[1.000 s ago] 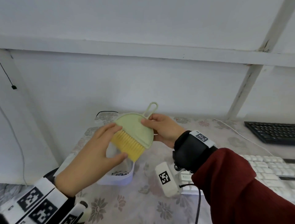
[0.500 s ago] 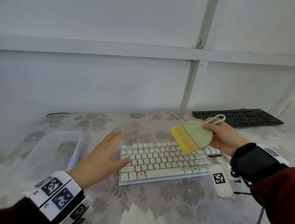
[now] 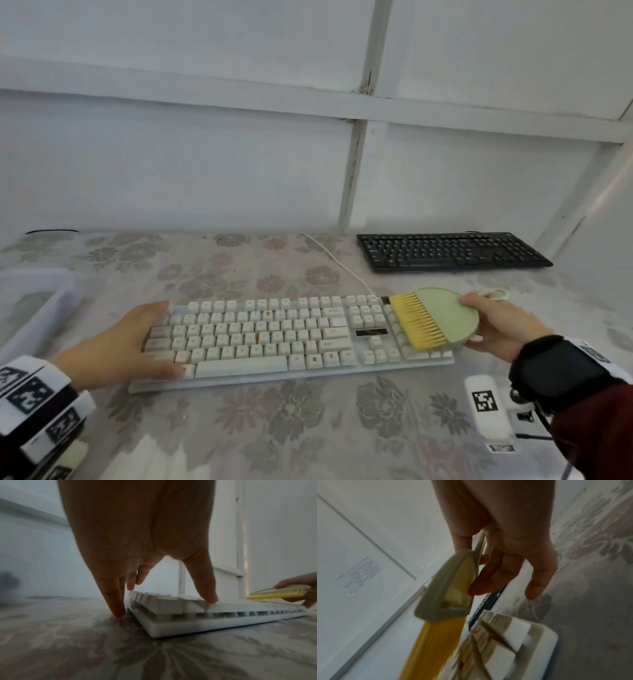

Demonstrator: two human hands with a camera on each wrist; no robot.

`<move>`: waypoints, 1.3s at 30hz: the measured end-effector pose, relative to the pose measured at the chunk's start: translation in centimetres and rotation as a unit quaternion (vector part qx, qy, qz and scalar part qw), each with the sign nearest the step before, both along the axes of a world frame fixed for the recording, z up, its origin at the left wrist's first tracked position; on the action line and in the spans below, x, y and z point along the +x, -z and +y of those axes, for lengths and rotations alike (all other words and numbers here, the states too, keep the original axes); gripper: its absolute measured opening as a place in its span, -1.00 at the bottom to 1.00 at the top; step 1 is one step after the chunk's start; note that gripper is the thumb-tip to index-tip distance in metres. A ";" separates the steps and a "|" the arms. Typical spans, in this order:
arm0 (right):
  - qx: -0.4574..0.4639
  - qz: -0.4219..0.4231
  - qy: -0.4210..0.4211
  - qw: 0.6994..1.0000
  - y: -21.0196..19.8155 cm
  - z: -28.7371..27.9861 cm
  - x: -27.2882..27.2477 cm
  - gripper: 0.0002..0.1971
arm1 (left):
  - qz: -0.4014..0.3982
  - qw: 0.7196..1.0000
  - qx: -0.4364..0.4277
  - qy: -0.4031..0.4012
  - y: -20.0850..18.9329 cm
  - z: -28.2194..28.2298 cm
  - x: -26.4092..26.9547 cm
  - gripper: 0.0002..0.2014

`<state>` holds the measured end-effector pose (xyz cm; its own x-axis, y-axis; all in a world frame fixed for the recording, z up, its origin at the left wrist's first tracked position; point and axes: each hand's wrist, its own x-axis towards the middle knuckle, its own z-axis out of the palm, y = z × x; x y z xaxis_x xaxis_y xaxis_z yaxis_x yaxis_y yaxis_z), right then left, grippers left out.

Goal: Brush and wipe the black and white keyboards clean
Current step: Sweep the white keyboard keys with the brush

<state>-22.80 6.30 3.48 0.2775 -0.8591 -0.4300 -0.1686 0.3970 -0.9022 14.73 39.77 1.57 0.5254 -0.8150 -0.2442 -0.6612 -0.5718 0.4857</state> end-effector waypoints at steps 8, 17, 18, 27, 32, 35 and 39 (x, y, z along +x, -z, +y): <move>0.039 -0.024 -0.056 0.997 1.3 -0.9 0.0 -0.91 | 0.010 0.998 0.047 -0.038 1.4 0.0 0.3 0.34; 0.047 -0.073 -0.045 0.995 1.1 -0.7 0.0 -0.91 | 0.098 0.993 0.048 -0.040 1.3 -0.8 1.3 0.23; 0.048 -0.079 -0.045 0.995 1.1 -0.7 0.0 -0.92 | 0.117 0.991 0.037 -0.045 1.1 -0.8 1.3 0.25; 0.053 -0.081 -0.043 0.994 1.2 -0.9 0.0 -0.91 | 0.171 0.984 0.022 -0.050 0.7 0.5 1.0 0.32; 0.028 -0.076 -0.007 0.997 0.7 -0.6 -0.3 -0.88 | 0.122 0.990 0.025 -0.062 1.0 0.5 0.4 0.41; 0.003 -0.106 0.049 0.993 -0.7 -1.1 -1.1 -0.94 | 0.125 0.990 0.009 -0.070 1.3 0.4 0.2 0.34; -0.072 -0.126 0.109 0.983 -3.3 -2.4 -2.4 -0.78 | 0.114 0.991 0.014 -0.064 1.4 0.5 0.3 0.40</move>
<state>-25.21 3.87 6.81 0.1610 -0.9572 -0.2404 0.1418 0.2634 -0.9542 15.08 40.22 0.22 0.5529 -0.7362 -0.3903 -0.4573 -0.6596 0.5965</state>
